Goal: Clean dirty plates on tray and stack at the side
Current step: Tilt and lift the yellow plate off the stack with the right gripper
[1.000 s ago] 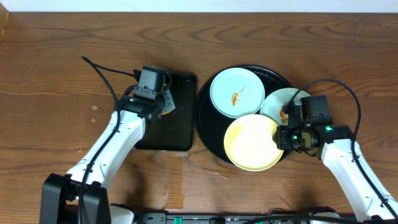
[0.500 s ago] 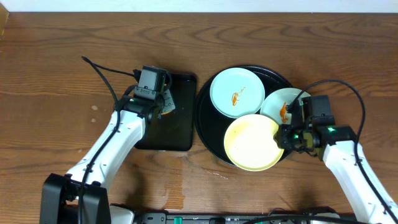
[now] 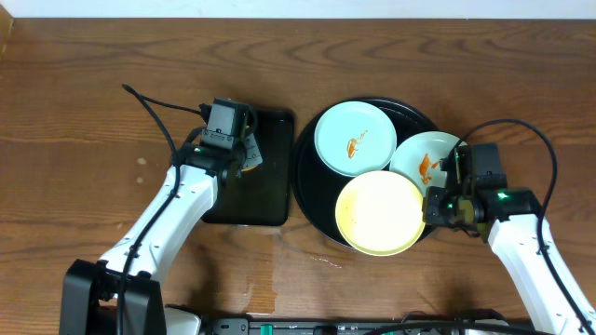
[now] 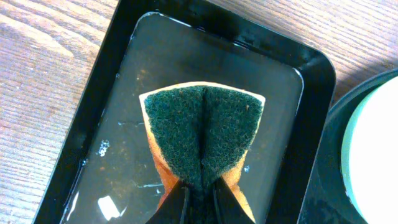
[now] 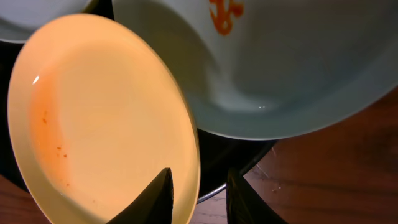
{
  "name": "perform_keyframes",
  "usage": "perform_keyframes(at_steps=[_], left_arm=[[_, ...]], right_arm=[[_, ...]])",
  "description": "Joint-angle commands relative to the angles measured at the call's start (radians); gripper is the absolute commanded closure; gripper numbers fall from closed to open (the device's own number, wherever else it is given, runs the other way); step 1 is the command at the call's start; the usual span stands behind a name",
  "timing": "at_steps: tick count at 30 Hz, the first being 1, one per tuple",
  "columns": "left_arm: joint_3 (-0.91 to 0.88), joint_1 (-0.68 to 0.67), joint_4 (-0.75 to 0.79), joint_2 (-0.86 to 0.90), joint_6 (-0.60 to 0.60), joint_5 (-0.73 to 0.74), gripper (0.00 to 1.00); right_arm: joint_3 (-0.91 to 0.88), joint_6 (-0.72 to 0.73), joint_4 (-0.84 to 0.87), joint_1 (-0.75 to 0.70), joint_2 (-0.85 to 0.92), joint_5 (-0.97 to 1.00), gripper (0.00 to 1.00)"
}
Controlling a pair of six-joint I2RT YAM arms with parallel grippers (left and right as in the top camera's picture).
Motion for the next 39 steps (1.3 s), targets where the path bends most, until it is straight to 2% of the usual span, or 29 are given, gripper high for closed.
perform_keyframes(at_steps=[1,11,23,28,39], left_arm=[[-0.011,0.002,-0.003,-0.002,0.016,-0.017,0.90],[-0.011,0.002,-0.005,-0.002,0.016,-0.017,0.90],[-0.011,0.002,-0.006,-0.002,0.016,-0.017,0.90],[-0.011,0.002,-0.006,-0.002,0.016,-0.017,0.90],[-0.011,0.002,-0.006,-0.002,0.016,-0.017,0.89]], right_arm=[[-0.028,0.015,0.000,-0.013,0.028,-0.051,0.74],[-0.048,0.015,0.005,-0.013,0.113,-0.092,0.75],[-0.049,0.015,0.048,-0.013,0.162,-0.093,0.98],[-0.048,0.008,0.089,-0.013,0.161,-0.093,0.99],[-0.014,-0.179,0.285,-0.013,0.081,-0.079,0.99]])
